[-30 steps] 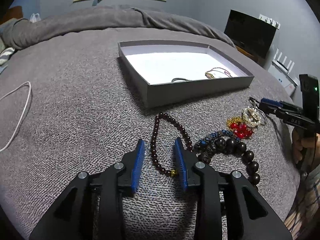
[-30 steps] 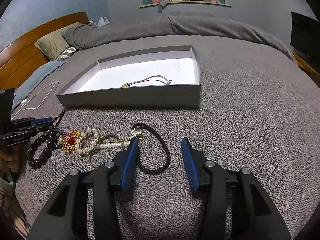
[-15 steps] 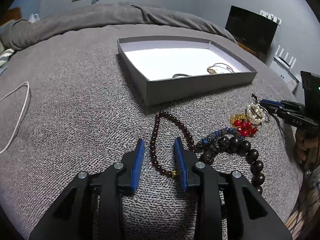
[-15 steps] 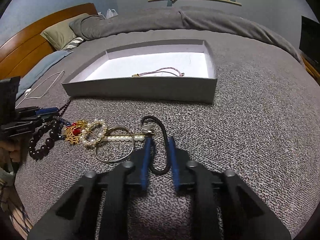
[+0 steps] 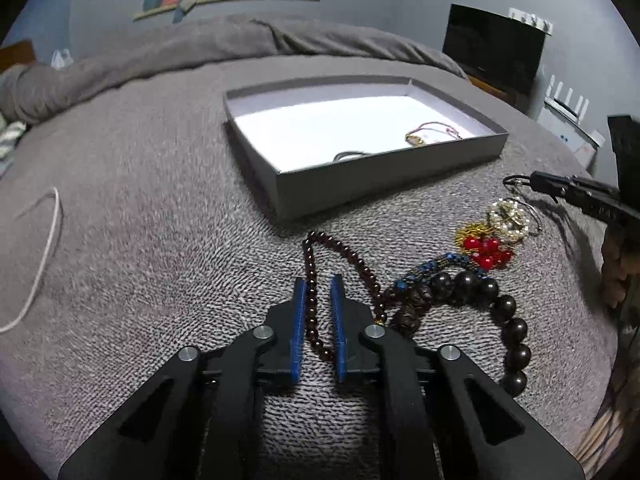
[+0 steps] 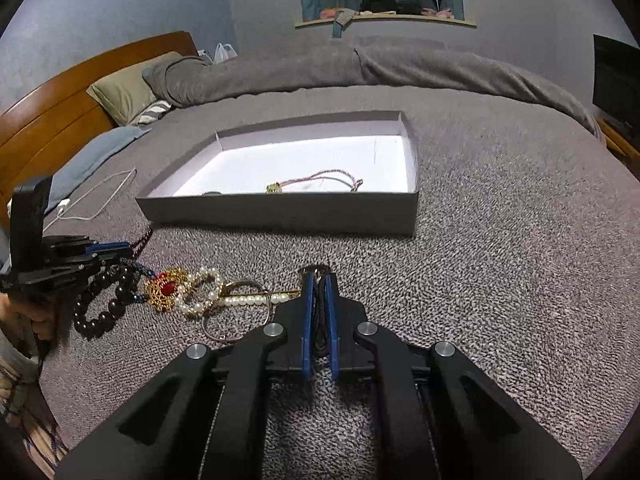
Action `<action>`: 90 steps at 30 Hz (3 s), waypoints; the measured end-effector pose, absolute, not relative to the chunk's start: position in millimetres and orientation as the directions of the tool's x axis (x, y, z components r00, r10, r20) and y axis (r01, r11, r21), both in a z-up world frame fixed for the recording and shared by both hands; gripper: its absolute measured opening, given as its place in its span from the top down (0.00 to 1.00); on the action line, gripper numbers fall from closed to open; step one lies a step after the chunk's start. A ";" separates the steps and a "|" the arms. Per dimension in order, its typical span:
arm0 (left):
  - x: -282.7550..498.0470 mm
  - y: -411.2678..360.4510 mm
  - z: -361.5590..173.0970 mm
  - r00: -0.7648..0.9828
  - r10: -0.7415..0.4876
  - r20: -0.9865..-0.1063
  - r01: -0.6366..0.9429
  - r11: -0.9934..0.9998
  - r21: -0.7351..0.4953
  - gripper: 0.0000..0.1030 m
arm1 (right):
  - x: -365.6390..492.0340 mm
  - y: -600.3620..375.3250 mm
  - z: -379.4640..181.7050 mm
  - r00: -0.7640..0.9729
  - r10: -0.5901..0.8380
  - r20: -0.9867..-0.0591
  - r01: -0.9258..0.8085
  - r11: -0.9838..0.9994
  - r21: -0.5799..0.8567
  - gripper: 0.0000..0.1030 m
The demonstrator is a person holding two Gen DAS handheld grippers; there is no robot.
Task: Organize jewelry
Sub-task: 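Grasp the dark red bead bracelet with the left tool while the right tool grasps the black hair tie, then release the red bead bracelet into the box with the left tool while the right tool drops the hair tie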
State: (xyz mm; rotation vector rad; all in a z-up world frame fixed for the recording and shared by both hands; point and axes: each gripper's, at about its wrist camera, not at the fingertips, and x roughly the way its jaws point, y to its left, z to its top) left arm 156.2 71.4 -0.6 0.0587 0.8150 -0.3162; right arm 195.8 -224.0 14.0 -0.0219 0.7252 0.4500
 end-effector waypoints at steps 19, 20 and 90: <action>147.4 78.8 46.5 0.742 -0.372 -0.557 0.325 0.927 -0.187 0.94 | 190.6 -244.4 43.0 0.733 0.433 -0.524 -0.374 0.901 0.221 0.98; 147.0 78.2 50.1 0.750 -0.374 -0.545 0.327 0.927 -0.185 0.94 | 190.3 -245.1 43.8 0.735 0.435 -0.520 -0.374 0.900 0.225 0.98; 243.6 43.9 31.2 0.736 -0.270 -0.621 0.274 0.957 -0.092 0.85 | 301.3 -192.7 19.7 0.704 0.365 -0.609 -0.297 0.930 0.215 0.97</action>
